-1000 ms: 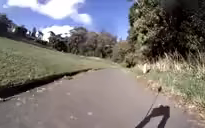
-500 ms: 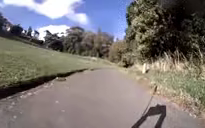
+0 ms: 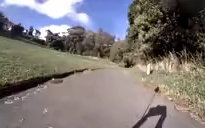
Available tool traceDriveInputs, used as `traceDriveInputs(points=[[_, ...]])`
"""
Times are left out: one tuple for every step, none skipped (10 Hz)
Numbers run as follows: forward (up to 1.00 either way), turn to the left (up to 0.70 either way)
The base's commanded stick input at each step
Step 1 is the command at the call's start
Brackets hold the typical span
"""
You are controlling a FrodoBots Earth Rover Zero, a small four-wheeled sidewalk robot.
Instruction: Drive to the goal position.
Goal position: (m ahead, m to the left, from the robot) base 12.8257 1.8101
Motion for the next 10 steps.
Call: traceDriveInputs(points=[[0.70,0.00],[0.70,0.00],[0.70,0.00],[0.70,0.00],[0.70,0.00],[0.70,0.00],[0.70,0.00],[0.70,0.00],[0.70,0.00],[0.70,0.00]])
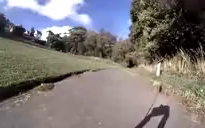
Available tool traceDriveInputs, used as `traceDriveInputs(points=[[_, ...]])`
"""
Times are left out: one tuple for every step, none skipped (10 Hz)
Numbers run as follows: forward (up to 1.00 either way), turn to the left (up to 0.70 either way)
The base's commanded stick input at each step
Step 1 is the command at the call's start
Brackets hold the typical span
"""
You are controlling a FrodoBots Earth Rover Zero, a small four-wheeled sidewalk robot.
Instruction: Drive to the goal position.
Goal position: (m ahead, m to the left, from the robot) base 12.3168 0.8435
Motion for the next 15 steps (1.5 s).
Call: traceDriveInputs(points=[[0.70,0.00],[0.70,0.00],[0.70,0.00],[0.70,0.00],[0.70,0.00],[0.70,0.00],[0.70,0.00],[0.70,0.00],[0.70,0.00],[0.70,0.00],[0.70,-0.35],[0.70,-0.35],[0.70,-0.35],[0.70,-0.35],[0.70,-0.29]])
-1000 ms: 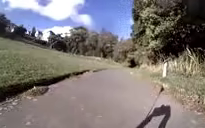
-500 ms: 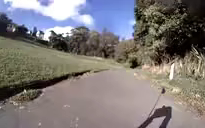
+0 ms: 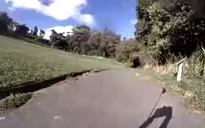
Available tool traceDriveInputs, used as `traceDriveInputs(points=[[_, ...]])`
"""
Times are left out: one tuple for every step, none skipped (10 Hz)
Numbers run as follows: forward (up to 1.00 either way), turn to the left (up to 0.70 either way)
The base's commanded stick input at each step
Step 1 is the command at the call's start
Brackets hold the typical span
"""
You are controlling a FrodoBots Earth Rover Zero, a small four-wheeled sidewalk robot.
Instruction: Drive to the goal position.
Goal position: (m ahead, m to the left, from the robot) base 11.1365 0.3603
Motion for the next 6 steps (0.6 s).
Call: traceDriveInputs(points=[[0.70,-0.16],[0.70,-0.03],[0.70,-0.34],[0.70,-0.35],[0.70,-0.35],[0.70,-0.35]])
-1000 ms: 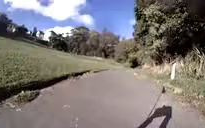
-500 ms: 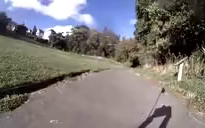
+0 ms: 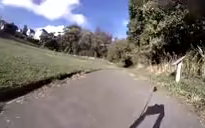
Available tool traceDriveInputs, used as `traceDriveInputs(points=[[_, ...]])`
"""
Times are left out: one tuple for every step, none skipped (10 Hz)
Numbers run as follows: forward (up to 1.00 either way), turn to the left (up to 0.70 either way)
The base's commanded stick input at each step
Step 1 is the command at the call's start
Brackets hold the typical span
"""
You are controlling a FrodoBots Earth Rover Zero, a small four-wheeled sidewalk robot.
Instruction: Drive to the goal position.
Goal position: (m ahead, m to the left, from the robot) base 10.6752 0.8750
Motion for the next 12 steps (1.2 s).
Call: traceDriveInputs(points=[[0.70,-0.32],[0.70,-0.16],[0.70,-0.01],[0.70,0.00],[0.70,0.00],[0.70,0.00],[0.70,0.00],[0.70,0.00],[0.70,0.00],[0.85,0.00],[0.85,0.00],[0.85,0.00]])
